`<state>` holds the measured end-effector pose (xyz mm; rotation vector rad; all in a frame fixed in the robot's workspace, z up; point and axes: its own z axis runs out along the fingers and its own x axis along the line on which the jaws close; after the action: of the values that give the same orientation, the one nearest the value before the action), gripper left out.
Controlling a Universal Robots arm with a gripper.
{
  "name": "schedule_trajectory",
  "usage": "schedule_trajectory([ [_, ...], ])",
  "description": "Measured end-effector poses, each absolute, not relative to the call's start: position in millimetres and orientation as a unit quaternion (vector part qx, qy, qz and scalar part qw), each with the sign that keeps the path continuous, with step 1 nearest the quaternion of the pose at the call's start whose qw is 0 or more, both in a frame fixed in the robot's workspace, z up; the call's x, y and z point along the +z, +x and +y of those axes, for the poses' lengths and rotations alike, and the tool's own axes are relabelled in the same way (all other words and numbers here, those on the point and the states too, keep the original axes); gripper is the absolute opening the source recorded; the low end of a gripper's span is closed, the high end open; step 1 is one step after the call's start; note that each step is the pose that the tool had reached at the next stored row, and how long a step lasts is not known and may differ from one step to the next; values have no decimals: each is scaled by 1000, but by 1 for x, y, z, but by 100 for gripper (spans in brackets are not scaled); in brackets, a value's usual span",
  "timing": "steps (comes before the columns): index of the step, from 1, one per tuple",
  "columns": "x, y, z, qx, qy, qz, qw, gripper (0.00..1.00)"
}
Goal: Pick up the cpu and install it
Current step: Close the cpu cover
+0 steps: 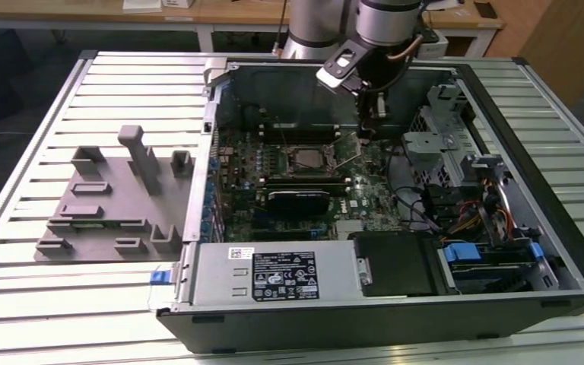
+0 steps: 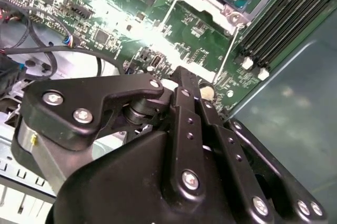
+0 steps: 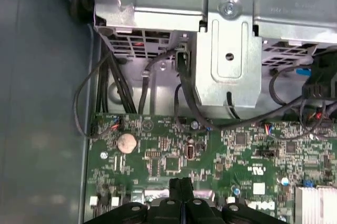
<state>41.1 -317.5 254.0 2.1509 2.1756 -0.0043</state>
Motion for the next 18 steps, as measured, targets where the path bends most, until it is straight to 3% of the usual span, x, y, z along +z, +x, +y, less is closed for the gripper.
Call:
schedule_trajectory([
  [18,234,58,-318,-1,703,710,41,11],
])
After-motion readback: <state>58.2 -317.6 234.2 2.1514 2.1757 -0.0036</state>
